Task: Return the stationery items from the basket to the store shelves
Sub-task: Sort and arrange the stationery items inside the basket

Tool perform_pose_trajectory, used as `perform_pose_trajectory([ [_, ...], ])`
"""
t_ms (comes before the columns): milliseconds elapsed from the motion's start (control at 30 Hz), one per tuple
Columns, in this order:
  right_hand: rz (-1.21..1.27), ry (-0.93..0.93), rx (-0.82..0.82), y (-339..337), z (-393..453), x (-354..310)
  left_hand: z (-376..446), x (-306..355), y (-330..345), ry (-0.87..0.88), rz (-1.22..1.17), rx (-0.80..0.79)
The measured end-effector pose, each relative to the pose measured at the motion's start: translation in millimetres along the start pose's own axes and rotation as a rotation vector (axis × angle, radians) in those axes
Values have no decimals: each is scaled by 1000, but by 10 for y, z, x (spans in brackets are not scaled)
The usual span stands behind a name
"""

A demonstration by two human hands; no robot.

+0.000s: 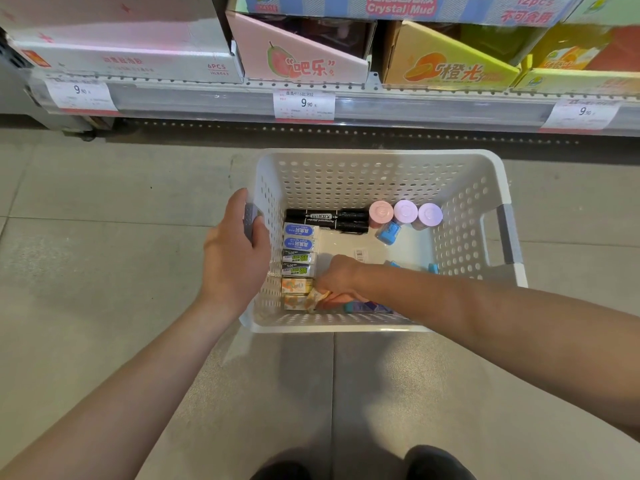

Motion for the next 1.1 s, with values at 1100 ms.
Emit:
perform_pose_trajectory([
  [1100, -577, -145, -146, -57, 145, -240, -6, 34, -27, -49, 12, -3],
])
Point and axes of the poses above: each hand's wrist, its own z-axis towards the middle knuckle, its own y-axis out of the palm, x = y × z, the point moved 7 cm from there along z, towards the middle knuckle, and after that the axes turned 7 degrees about -x, right-handed, at the moved point
